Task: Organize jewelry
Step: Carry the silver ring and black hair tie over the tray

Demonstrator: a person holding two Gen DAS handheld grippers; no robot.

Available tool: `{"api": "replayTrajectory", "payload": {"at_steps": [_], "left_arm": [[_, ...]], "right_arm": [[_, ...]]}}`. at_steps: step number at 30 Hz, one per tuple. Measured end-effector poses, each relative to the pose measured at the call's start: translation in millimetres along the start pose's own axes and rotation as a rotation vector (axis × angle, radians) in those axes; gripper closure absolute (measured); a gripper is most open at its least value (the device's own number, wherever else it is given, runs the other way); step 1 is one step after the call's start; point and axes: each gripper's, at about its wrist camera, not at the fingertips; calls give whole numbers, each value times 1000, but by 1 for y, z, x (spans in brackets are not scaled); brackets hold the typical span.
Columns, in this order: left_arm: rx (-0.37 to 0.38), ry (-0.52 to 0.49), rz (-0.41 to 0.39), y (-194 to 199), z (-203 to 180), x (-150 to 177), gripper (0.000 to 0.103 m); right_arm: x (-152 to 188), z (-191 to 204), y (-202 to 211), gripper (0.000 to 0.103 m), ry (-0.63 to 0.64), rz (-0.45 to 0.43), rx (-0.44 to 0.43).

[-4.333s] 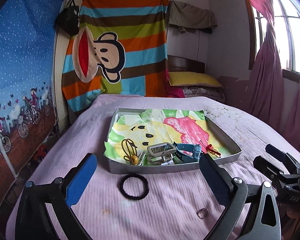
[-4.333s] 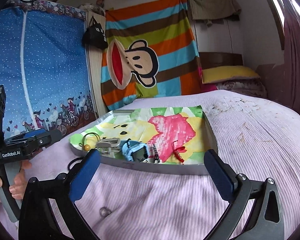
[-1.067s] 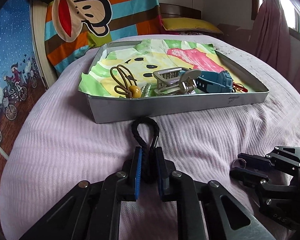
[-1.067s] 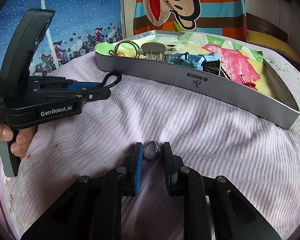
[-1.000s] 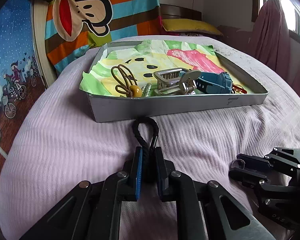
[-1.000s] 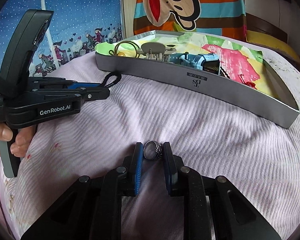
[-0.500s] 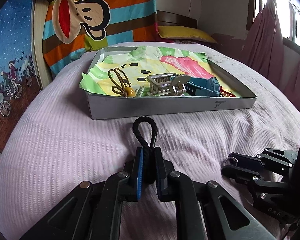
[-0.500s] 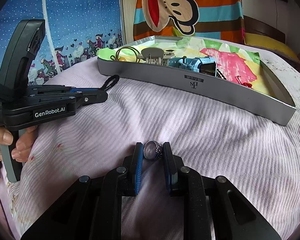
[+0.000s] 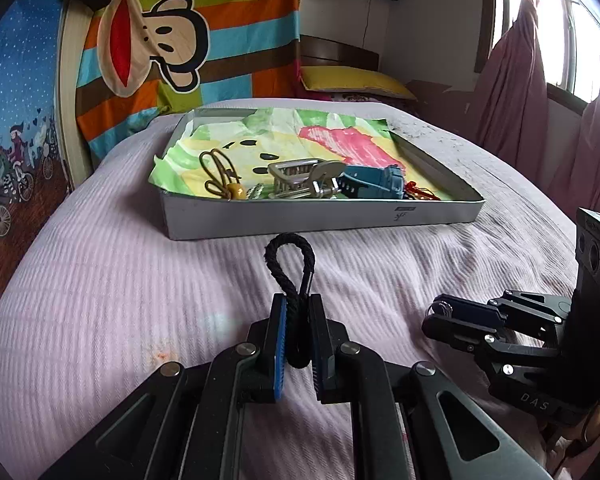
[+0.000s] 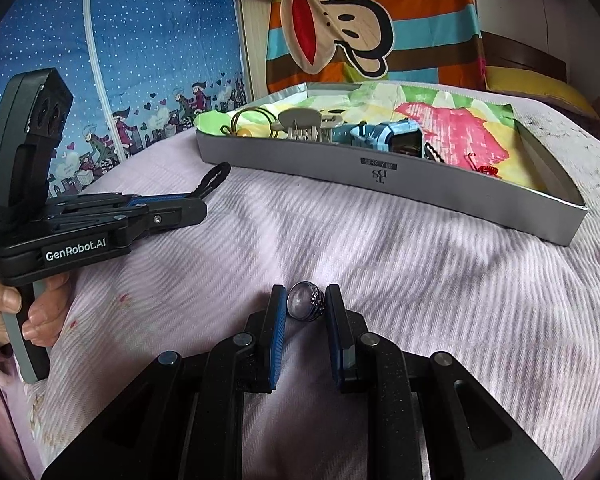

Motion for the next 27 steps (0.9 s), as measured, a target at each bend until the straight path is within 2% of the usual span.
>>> {"api": "replayTrajectory", "payload": {"at_steps": [12, 22, 27], "left_arm": [[-48, -72, -13, 8, -17, -8, 93], [-11, -58, -57, 14, -40, -46, 93], [-4, -64, -82, 9, -53, -70, 93]], "right_arm": [[1, -5, 20, 86, -20, -114, 8], [-10, -21, 39, 86, -84, -180, -14], [-23, -29, 48, 86, -67, -206, 1]]}}
Point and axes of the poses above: each gripper's, at about its wrist camera, not at the fingertips, and y roughly against the way its jaws point, z to its left, x to its underside, and after that the axes turned 10 degrees about -x, right-handed
